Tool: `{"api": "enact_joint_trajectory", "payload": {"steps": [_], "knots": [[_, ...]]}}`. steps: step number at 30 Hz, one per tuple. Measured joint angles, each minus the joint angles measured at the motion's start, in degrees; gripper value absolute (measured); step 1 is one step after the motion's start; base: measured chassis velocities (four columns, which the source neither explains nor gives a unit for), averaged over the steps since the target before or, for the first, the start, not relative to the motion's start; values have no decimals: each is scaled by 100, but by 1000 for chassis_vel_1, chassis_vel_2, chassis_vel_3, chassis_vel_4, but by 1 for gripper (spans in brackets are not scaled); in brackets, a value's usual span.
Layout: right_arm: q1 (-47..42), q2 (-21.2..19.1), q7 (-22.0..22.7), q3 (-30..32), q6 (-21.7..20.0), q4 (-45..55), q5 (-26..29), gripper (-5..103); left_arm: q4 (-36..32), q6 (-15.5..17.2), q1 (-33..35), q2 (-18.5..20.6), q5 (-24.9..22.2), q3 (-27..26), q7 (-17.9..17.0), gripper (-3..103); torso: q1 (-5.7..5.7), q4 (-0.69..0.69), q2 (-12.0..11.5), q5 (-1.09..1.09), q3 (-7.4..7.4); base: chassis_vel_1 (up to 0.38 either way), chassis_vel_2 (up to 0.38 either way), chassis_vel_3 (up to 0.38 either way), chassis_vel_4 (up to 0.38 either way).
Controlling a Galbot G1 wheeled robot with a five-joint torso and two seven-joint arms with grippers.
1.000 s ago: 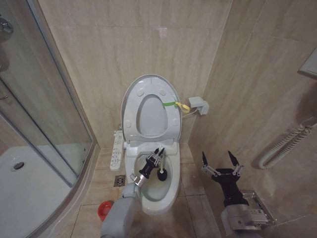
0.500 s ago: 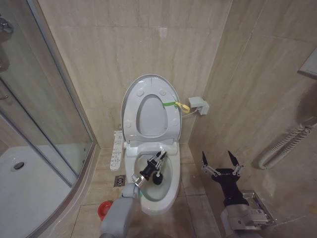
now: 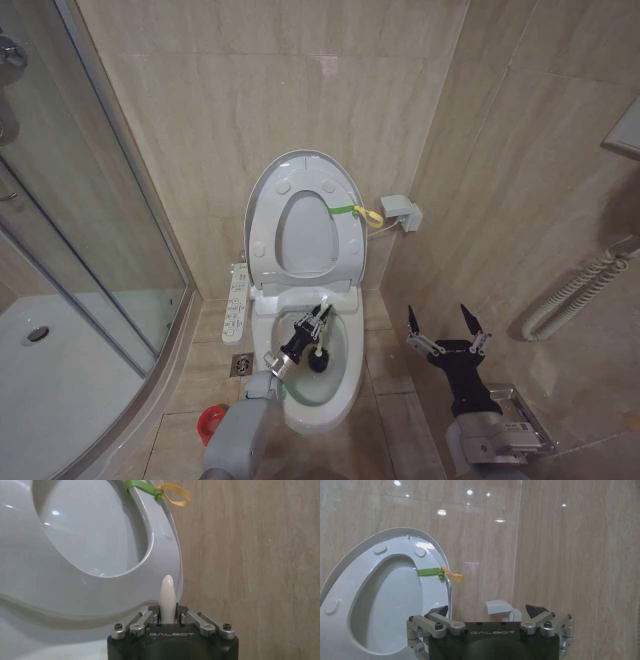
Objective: Open the toilet lid, clean the toilet bowl with a toilet brush, close the toilet lid, and flush.
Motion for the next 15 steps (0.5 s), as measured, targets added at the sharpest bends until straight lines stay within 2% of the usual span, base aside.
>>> {"api": "enact_joint_trajectory", "payload": {"steps": [2,3,6,7,9,11,12,14,15], "knots": [[0,0,0,0,0,0,0,100,-49,12,8,0,-326,55,7,21,0,0,0,0,0,0,0,0,0],[0,0,0,0,0,0,0,100,-49,12,8,0,-326,55,7,21,0,0,0,0,0,0,0,0,0],[0,0,0,0,0,0,0,100,-211,216,63,0,-1284,270,22,21,0,0,0,0,0,0,0,0,0],[0,0,0,0,0,0,0,100,-223,248,70,-1,-1398,293,39,21,0,-2,0,0,0,0,0,0,0],[0,0,0,0,0,0,0,100,-194,244,66,-1,-1373,281,72,21,0,-1,0,0,0,0,0,0,0],[0,0,0,0,0,0,0,100,-63,172,43,0,-1114,238,114,21,0,0,0,0,0,0,0,0,0],[0,0,0,0,0,0,0,100,9,105,27,0,-884,199,112,21,0,0,0,0,0,0,0,0,0],[0,0,0,0,0,0,0,100,92,14,-4,-1,-129,95,-23,21,0,-1,0,0,0,0,0,0,0],[0,0,0,0,0,0,0,100,92,14,-4,-1,-129,95,-23,21,0,-1,0,0,0,0,0,0,0]]}}
